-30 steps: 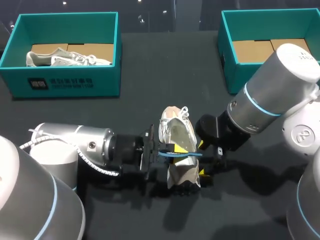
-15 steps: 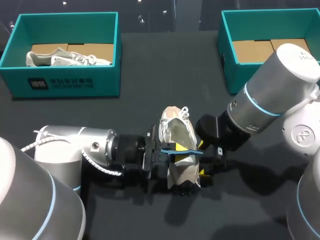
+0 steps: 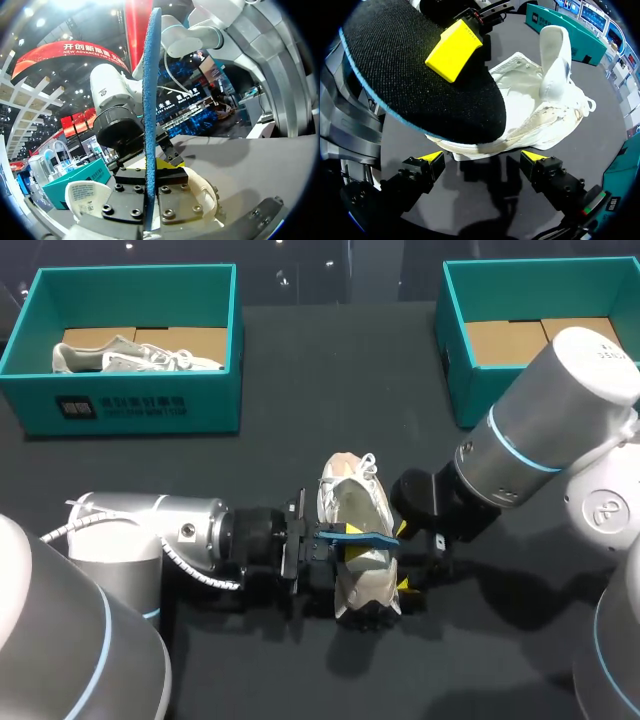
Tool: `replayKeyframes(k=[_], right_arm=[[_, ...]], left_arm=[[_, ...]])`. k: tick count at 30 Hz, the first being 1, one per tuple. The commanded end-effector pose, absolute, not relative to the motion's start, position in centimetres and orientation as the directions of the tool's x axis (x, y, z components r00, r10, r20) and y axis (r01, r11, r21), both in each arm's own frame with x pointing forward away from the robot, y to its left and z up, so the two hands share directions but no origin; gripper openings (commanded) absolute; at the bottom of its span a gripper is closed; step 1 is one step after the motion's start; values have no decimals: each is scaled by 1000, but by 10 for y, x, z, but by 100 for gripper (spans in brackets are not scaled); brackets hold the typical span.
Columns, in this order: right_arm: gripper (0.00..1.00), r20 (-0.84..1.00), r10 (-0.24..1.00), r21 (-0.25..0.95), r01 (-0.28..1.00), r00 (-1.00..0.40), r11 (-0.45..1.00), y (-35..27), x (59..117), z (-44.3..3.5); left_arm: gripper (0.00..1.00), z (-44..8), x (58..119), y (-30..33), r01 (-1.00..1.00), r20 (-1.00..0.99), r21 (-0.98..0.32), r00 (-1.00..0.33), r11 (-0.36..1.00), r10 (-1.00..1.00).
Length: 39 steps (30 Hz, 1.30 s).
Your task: Take the shoe out of the shoebox, open the shoe tongue, remove and reinsert the insole, then place the shoe into the shoebox
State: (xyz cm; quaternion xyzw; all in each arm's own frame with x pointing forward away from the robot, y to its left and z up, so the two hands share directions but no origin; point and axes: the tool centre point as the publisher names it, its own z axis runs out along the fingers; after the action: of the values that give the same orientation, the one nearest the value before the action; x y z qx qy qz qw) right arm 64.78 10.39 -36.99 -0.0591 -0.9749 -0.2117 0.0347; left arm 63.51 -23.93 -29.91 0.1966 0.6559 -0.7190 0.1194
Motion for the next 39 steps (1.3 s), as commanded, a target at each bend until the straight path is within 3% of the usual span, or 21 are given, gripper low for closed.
replayKeyframes(k=[1, 21, 32, 35, 39], right_arm=[[100, 92, 101, 408, 130, -991, 904, 104, 647, -371], [100, 92, 101, 408, 130, -991, 904, 104, 647, -371], [100, 92, 101, 408, 130, -991, 904, 104, 647, -371], [100, 92, 101, 408, 130, -991, 904, 104, 647, -371], [100, 92, 101, 408, 130, -991, 904, 104, 647, -371]], left_arm=[[0, -304, 637, -235, 428, -436, -898, -897, -104, 75], [0, -343, 665, -235, 438, -437, -899, -897, -4, 69], [0, -340, 663, -235, 429, -426, -903, -902, 36, 76], [22, -336, 660, -233, 429, -425, -902, -902, 41, 77], [29, -330, 656, -231, 433, -429, -900, -900, 38, 81]])
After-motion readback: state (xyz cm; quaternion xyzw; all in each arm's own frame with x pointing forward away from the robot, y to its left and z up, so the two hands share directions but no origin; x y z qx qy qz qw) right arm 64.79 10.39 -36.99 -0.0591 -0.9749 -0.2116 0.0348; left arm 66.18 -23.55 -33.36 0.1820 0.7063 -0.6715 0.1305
